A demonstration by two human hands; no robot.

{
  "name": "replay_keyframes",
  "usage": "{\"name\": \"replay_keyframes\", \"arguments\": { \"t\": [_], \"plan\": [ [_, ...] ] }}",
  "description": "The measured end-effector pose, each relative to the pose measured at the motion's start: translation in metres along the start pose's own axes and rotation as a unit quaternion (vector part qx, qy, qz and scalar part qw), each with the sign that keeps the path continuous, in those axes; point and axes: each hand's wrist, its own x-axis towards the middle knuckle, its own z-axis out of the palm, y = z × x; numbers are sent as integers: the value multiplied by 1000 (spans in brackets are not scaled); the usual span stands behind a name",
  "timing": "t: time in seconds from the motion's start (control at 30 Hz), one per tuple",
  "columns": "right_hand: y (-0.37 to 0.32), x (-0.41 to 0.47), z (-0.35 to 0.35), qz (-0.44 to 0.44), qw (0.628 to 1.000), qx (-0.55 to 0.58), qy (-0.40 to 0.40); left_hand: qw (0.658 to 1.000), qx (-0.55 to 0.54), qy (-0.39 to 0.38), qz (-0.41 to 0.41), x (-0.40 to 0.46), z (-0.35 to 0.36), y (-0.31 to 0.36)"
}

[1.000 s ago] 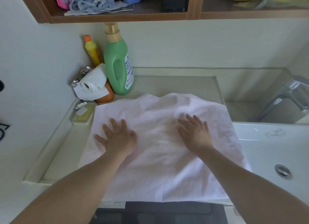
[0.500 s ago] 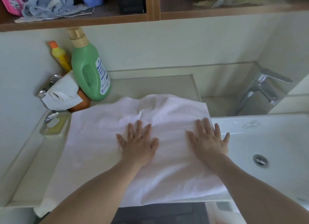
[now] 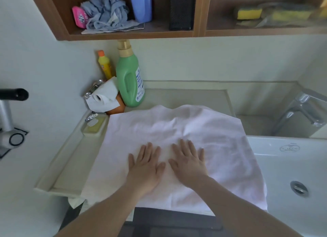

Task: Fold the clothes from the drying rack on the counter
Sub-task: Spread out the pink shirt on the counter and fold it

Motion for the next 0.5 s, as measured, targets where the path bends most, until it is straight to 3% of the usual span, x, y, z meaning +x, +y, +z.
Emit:
{"name": "replay_keyframes", "arguments": {
  "t": [0.2,0.3,0.4,0.43,0.5],
  "plan": [
    [12,-13,8,44,997,-57,16,997,22,48,-61,-48,5,-112],
    [11,-17,7,100,992,-67,39,989,16,41,-141,-54,2,-136],
    [5,-27,9,90,991,-77,56,977,14,40,-208,-59,-3,-139],
    [0,-32,11,74,992,-78,61,979,34,64,-189,-62,-3,-137],
    [-9,-45,14,27,995,-56,76,988,69,119,-63,-65,-5,-125]
  ]
}}
